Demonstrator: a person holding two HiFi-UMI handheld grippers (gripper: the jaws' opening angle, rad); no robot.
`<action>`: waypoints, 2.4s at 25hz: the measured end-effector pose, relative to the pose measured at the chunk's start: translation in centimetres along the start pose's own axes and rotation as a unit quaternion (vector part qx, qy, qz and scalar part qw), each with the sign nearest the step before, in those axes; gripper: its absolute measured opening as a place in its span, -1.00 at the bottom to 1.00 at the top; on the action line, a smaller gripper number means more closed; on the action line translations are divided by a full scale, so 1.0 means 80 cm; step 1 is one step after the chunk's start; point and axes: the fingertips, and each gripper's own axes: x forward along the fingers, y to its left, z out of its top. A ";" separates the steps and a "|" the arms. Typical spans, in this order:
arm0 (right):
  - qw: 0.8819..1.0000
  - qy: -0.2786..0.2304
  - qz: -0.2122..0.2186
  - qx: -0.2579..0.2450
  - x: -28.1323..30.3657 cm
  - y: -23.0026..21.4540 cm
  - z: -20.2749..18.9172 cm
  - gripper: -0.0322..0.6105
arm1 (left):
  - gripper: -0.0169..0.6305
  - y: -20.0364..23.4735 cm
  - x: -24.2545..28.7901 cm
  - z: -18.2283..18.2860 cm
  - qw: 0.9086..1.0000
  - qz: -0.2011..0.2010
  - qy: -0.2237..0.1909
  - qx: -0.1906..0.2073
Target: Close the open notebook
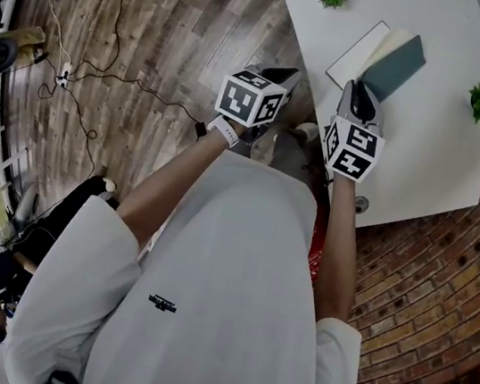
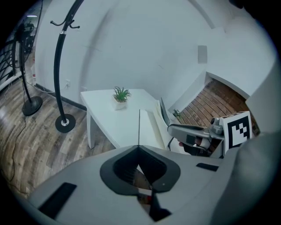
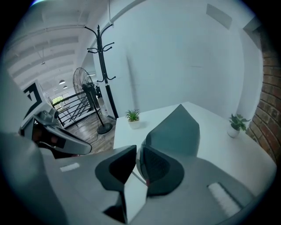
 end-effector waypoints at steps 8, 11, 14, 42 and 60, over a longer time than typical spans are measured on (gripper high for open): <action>1.000 0.024 0.015 -0.002 0.030 0.013 -0.014 -0.68 | -0.93 0.010 -0.004 0.000 1.000 0.004 -0.001 -0.008; 0.999 0.037 0.020 -0.004 0.041 0.018 -0.022 -0.68 | -0.93 0.015 -0.006 0.002 1.000 0.007 -0.004 -0.013; 0.999 0.048 0.024 -0.008 0.052 0.021 -0.031 -0.67 | -0.93 0.020 -0.007 0.002 1.000 0.009 -0.005 -0.016; 0.994 0.061 0.076 0.040 0.053 0.049 -0.031 -0.36 | -0.93 0.012 -0.039 -0.028 1.000 0.014 -0.006 -0.007; 0.995 -0.034 0.085 0.030 -0.043 0.047 0.021 -0.43 | -0.93 -0.036 -0.070 -0.019 0.999 0.000 -0.043 0.014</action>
